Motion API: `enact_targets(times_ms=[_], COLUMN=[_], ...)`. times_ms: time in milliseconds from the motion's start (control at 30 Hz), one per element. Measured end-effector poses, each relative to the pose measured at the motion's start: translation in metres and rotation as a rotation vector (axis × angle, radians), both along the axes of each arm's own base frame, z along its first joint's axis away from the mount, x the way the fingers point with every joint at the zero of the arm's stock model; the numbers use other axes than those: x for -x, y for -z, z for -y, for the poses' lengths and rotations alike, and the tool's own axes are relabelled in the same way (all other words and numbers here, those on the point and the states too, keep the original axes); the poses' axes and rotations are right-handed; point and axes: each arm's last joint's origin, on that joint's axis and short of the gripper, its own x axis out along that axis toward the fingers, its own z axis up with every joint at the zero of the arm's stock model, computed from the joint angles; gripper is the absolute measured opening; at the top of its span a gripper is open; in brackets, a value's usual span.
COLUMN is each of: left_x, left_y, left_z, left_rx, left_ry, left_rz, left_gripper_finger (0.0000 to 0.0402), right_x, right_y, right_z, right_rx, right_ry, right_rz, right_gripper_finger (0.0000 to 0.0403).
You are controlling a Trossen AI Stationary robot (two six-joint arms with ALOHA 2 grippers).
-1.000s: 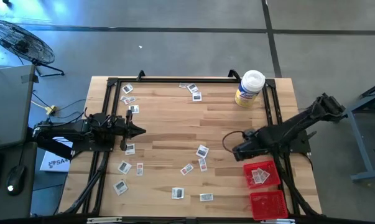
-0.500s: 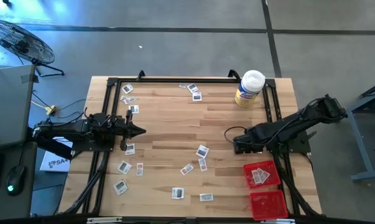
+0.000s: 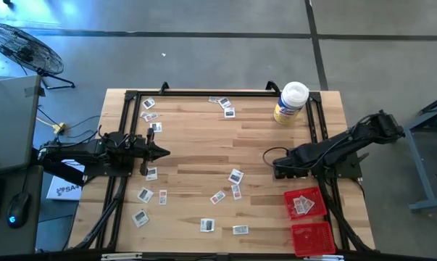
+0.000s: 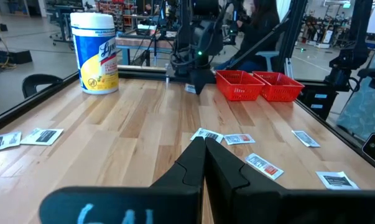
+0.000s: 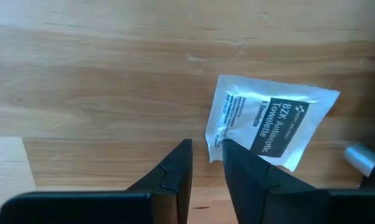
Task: Pick & Place First Aid Supplies
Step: Put the white towelette pack into the bottom red bin
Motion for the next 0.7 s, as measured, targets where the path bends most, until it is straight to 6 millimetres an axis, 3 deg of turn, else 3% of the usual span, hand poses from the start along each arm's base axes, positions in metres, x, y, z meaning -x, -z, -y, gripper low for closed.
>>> enact_targets(times_ms=[267,567,700], left_x=[0.0,0.0,0.0], left_y=[0.0,0.0,0.0], left_z=[0.0,0.0,0.0], left_rx=[0.0,0.0,0.0], left_ry=[0.0,0.0,0.0], left_rz=[0.0,0.0,0.0], left_gripper_finger=[0.0001,0.0001,0.0001], right_x=[-0.0007,-0.0013,-0.0009], right_y=[0.0065,0.0069,0.007], right_z=[-0.0006,-0.0007,-0.0007], right_rx=[-0.014,-0.015,-0.014], right_ry=[0.001,-0.001,0.017], right_rz=[-0.02,-0.015,-0.019], right_gripper_finger=[0.008,0.0007,0.001])
